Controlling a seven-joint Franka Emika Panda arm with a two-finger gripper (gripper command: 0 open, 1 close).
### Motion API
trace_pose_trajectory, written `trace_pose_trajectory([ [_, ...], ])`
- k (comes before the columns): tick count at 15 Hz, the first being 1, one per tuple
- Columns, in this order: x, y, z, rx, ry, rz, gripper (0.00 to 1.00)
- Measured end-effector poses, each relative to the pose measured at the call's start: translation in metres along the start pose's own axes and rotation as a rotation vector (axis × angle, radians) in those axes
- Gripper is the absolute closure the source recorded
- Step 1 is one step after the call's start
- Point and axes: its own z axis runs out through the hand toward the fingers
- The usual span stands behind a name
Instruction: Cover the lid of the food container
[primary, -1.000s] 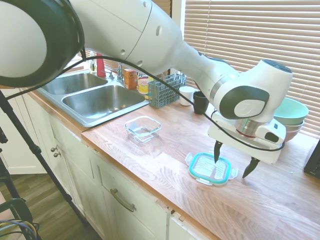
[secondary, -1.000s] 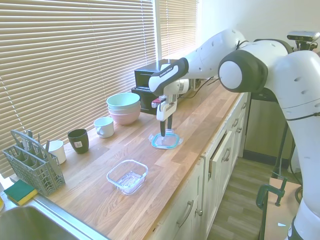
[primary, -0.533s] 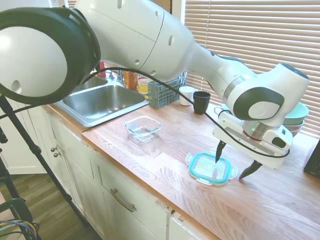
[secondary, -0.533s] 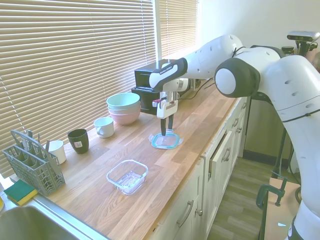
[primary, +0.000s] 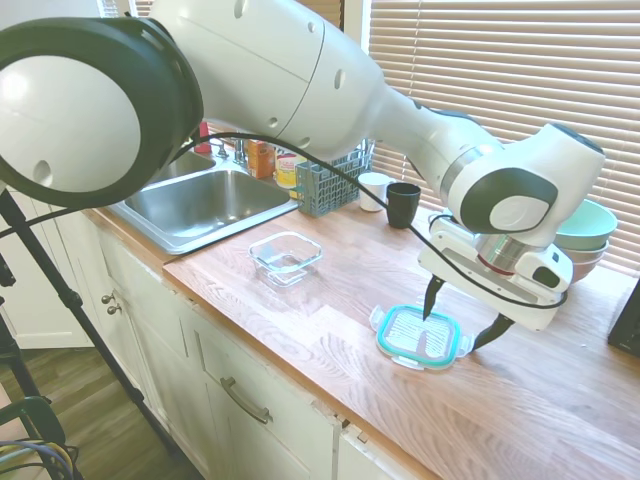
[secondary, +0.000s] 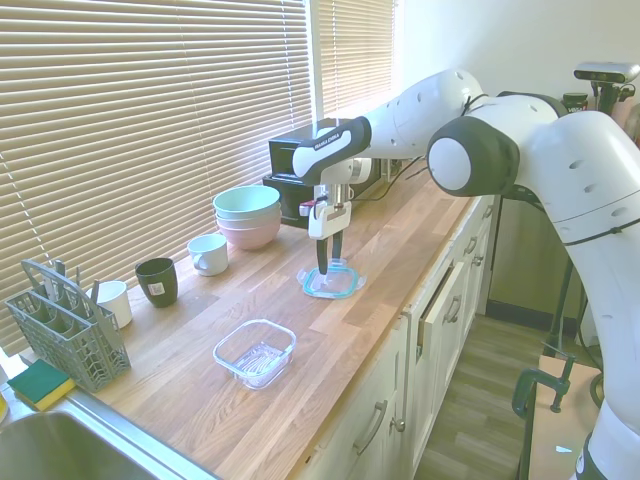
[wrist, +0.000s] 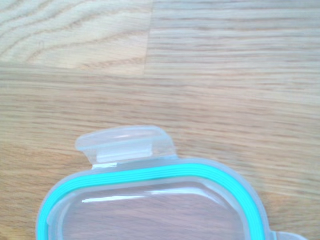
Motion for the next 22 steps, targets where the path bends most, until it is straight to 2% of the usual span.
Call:
trace_pose_trajectory([
  [14, 0.0, 0.012, 0.004, -0.023, -0.018, 0.037, 1.0],
  [16, -0.002, 0.013, 0.005, -0.019, -0.038, 0.039, 1.0],
  [19, -0.008, 0.012, 0.011, 0.016, -0.101, 0.038, 1.0],
  [22, -0.012, 0.008, 0.013, 0.038, -0.131, 0.041, 1.0],
])
